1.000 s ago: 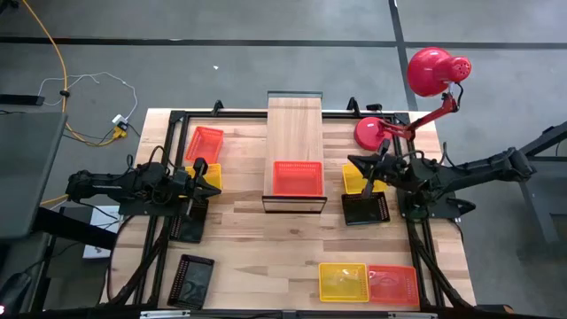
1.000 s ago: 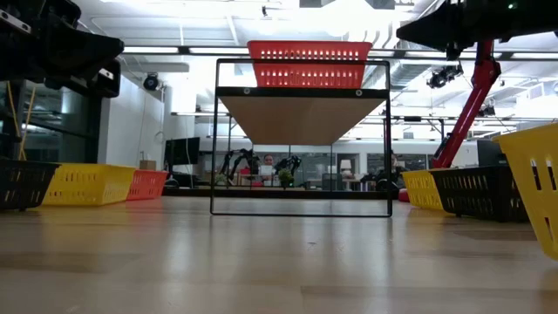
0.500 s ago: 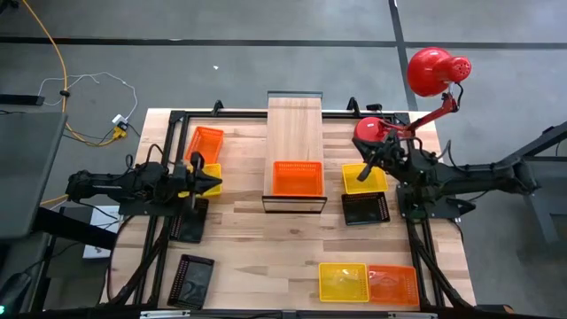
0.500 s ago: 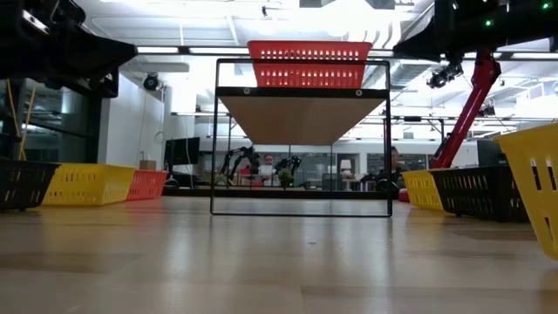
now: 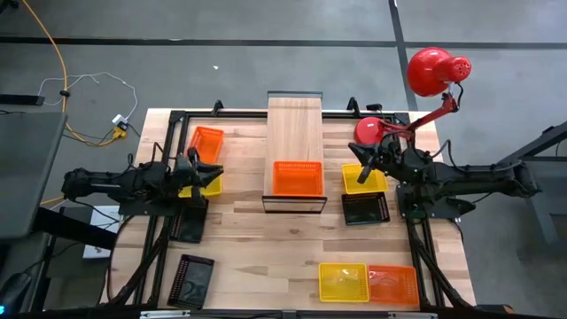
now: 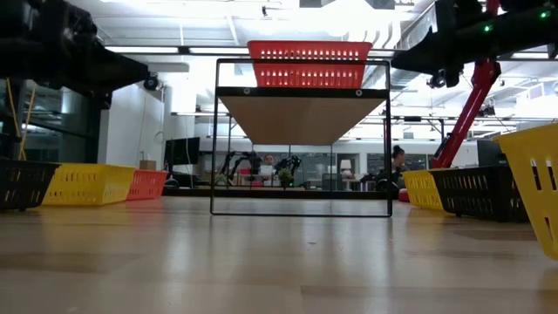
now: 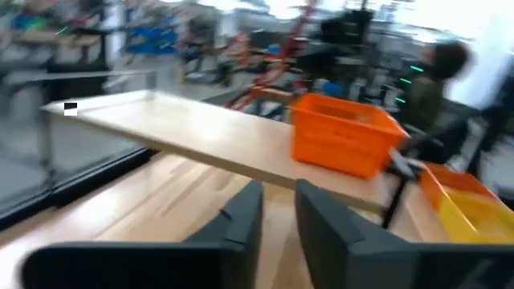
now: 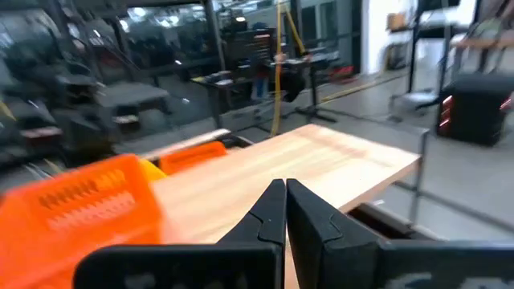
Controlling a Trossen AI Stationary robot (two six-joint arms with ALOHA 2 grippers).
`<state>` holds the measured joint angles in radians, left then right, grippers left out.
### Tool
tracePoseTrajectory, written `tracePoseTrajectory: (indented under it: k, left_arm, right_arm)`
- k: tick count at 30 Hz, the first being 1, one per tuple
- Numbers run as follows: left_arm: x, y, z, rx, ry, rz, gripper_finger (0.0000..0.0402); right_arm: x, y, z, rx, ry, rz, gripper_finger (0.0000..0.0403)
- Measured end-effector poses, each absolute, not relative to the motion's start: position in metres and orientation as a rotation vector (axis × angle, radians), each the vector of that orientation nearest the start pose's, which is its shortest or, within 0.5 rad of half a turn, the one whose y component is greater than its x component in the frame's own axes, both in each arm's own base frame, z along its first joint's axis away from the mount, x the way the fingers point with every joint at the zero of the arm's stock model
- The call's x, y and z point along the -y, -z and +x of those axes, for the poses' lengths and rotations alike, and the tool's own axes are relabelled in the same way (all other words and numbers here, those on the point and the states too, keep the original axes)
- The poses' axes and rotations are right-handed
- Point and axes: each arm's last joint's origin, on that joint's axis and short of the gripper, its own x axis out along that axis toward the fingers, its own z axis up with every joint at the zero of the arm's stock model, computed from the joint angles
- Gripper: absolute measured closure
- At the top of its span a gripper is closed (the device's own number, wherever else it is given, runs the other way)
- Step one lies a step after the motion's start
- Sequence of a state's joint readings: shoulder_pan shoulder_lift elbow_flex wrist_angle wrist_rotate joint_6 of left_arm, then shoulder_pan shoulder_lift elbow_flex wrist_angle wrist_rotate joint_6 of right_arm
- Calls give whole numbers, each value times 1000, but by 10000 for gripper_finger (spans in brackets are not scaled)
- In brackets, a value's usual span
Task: Stack baskets on shelf by color
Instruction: Stack the top orange bin on the orange bin on the shelf
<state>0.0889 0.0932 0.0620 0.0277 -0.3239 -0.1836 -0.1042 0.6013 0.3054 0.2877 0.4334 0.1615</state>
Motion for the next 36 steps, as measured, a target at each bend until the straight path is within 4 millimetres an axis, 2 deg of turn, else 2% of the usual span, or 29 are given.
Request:
tracePoseTrajectory:
  k: [4, 8, 11, 14, 18, 24, 36]
  left_arm:
    - [-22, -210, 97, -19, -493, -303, 263]
    - [-29, -242, 100, -162, -657, -295, 203]
    - [-37, -252, 109, -288, -803, -316, 177]
    - [-47, -259, 122, -383, -913, -355, 169]
    - [-67, -255, 138, -499, -1063, -420, 168]
    - [-98, -227, 153, -612, -1250, -563, 169]
    - [-126, -183, 171, -779, -1386, -604, 170]
  right_arm:
    - [27, -241, 146, 76, 511, 218, 403]
    - [27, -243, 146, 99, 513, 229, 403]
    - [27, -242, 146, 99, 513, 232, 403]
    - [27, -242, 146, 103, 513, 248, 402]
    - [27, -242, 146, 98, 514, 257, 402]
    - [27, -237, 146, 52, 521, 281, 402]
    - [29, -226, 145, -51, 597, 246, 402]
